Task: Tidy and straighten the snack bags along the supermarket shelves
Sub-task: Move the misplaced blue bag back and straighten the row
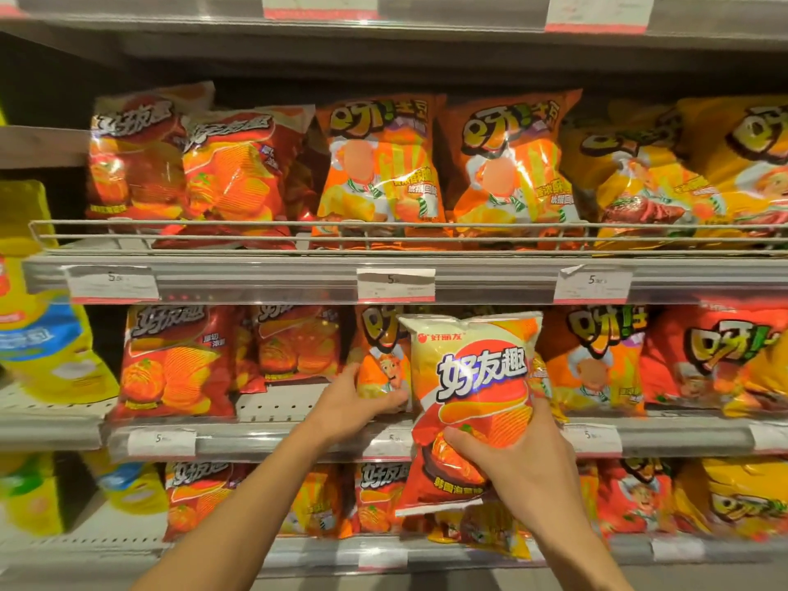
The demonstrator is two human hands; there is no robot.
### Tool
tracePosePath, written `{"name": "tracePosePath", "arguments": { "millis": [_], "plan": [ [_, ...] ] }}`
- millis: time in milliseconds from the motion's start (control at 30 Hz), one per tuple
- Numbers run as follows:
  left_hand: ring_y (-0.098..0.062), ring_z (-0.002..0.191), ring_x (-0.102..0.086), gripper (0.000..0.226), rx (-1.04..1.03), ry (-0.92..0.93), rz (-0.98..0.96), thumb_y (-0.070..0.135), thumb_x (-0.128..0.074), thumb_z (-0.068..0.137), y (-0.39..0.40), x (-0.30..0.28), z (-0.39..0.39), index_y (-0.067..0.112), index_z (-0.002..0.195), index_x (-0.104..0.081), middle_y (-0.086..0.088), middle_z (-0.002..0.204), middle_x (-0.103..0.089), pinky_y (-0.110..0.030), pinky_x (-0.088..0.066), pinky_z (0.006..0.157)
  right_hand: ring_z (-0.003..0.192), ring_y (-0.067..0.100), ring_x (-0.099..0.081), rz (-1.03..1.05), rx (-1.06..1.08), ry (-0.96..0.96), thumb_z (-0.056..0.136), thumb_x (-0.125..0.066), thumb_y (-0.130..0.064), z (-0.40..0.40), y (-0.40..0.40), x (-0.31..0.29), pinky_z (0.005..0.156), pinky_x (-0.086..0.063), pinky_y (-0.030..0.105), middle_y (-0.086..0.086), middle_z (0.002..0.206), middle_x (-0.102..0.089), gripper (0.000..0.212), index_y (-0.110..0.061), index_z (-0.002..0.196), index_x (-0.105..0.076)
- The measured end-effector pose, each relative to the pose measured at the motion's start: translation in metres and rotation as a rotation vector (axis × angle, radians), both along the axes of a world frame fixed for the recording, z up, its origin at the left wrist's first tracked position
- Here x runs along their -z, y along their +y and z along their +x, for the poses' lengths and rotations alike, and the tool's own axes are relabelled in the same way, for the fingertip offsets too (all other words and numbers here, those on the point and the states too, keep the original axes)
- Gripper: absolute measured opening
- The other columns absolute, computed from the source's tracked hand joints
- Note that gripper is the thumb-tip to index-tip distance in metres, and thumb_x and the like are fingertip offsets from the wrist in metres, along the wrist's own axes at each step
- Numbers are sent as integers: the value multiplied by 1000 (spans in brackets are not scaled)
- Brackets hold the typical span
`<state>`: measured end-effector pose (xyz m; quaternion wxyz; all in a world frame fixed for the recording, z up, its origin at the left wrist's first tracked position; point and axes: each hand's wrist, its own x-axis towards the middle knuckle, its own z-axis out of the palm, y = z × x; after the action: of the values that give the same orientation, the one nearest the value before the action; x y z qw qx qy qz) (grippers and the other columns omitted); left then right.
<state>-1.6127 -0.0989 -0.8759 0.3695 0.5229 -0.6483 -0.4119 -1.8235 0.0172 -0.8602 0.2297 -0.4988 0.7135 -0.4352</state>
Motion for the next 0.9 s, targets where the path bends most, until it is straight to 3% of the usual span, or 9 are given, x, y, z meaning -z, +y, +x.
{"name": "tracePosePath", "arguments": {
  "millis": [133,200,267,400,533,633,667,767,900],
  "plan": [
    [-16,116,-54,61,-129,-563,-357,59,-64,86,26,24,58,21,132,-56,2,122,-59,-37,-44,100,98,20,-67,14,-52,-13,45,-88,-71,35,7,4,88,-56,42,-10,103,-69,94,-32,121,-48],
    [-26,116,-50,60,-230,-806,-497,57,-57,90,41,40,89,14,132,-55,-5,124,-53,-41,-42,100,103,21,-67,29,-103,-6,43,-86,-74,61,5,6,91,-55,41,-8,108,-70,100,-33,125,-46],
    [-32,115,-50,58,-300,-920,-545,57,-50,90,52,50,113,11,125,-58,-10,125,-53,-44,-43,100,105,21,-66,11,-142,0,43,-84,-75,90,-4,7,91,-55,41,-7,112,-69,102,-33,126,-45],
    [-37,126,-50,70,-317,-1027,-533,53,-68,81,63,62,144,6,131,-58,-15,133,-53,-52,-40,108,117,28,-62,-21,-167,46,54,-85,-71,146,-38,0,92,-53,42,1,126,-66,110,-23,141,-39],
    [-35,127,-54,83,-246,-1097,-535,48,-81,69,68,64,152,2,134,-57,-16,133,-58,-54,-45,106,119,33,-61,-24,-85,96,60,-85,-70,189,-81,-13,81,-49,42,7,127,-63,98,-18,130,-41],
    [-36,130,-53,80,-240,-1132,-498,50,-78,69,68,66,151,1,130,-60,-19,136,-57,-53,-45,106,126,33,-57,-53,-5,109,65,-83,-70,213,-108,-16,90,-53,44,10,136,-59,106,-11,140,-38],
    [-37,136,-46,85,-229,-1142,-452,54,-72,74,68,65,151,1,137,-53,-21,143,-50,-53,-40,110,129,32,-55,-66,22,116,66,-82,-69,219,-115,-14,95,-53,44,11,139,-58,109,-9,145,-36],
    [-29,153,1,93,-183,-1152,-390,59,-39,93,63,71,151,6,157,1,-13,165,-1,-49,-5,124,137,31,-49,-93,82,123,68,-82,-68,234,-130,-2,105,-48,43,12,145,-54,116,-7,153,-30],
    [-23,152,11,89,-171,-1149,-380,59,-31,94,61,72,154,11,156,10,-6,165,6,-47,1,123,135,30,-48,-108,123,124,68,-79,-71,249,-134,16,106,-46,42,11,143,-54,114,-7,149,-31]
  ]
}}
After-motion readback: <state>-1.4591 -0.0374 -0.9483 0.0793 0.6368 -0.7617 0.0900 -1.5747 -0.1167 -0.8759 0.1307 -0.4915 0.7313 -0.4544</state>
